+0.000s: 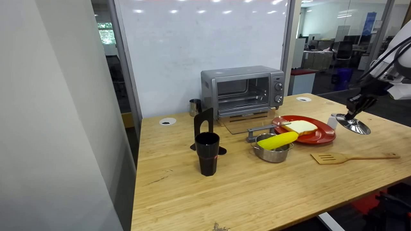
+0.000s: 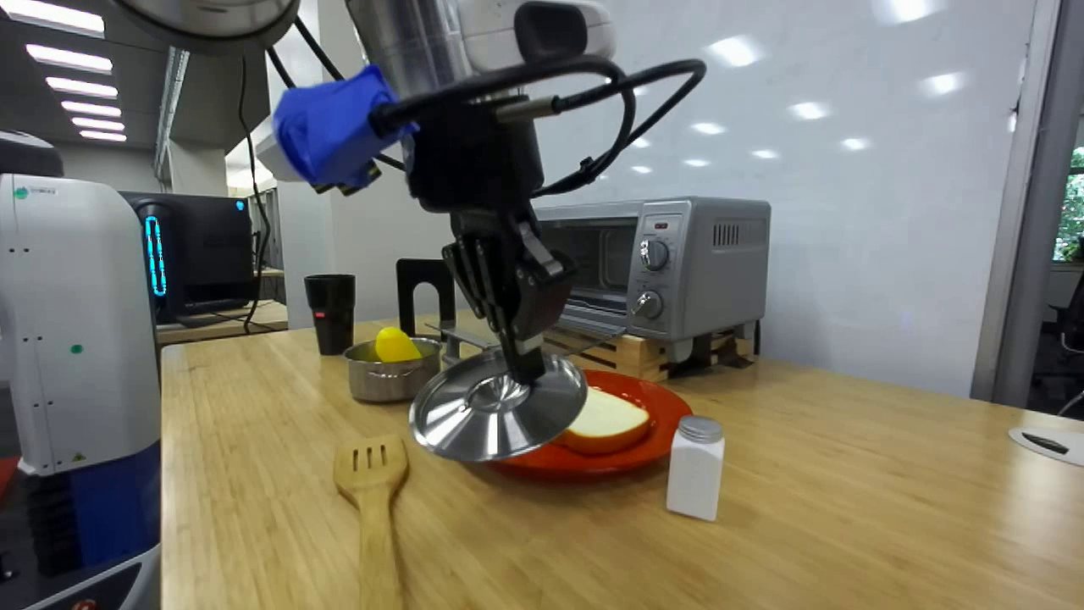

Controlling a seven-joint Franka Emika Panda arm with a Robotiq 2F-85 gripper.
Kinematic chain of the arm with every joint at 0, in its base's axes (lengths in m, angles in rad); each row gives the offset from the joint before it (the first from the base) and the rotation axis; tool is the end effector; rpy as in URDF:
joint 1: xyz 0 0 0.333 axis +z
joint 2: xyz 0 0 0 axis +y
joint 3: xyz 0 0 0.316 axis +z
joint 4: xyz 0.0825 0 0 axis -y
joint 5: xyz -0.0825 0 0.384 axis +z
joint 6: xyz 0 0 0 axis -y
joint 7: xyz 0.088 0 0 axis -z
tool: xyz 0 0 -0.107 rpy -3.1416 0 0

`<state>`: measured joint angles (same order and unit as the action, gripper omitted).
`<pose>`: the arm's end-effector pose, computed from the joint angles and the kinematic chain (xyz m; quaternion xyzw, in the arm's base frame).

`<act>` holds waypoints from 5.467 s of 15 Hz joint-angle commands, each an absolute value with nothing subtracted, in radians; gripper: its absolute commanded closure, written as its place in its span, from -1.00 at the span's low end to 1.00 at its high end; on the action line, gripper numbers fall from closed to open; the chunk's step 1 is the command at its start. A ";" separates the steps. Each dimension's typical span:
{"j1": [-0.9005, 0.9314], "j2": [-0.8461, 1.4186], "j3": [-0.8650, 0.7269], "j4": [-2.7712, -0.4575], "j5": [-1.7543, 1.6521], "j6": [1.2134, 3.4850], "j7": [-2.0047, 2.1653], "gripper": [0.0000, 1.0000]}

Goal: Remove the lid from the pot

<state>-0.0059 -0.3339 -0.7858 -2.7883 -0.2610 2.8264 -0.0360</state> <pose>0.3023 -0.2636 0.3115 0.9532 -0.2557 0.1610 0.0052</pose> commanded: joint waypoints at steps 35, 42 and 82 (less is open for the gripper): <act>-0.343 -0.175 -0.436 -2.657 -0.108 2.455 0.035 0.94; -0.344 -0.175 -0.436 -2.657 -0.108 2.455 0.035 0.98; -0.285 0.164 -0.429 -2.459 -0.244 2.585 0.192 -0.39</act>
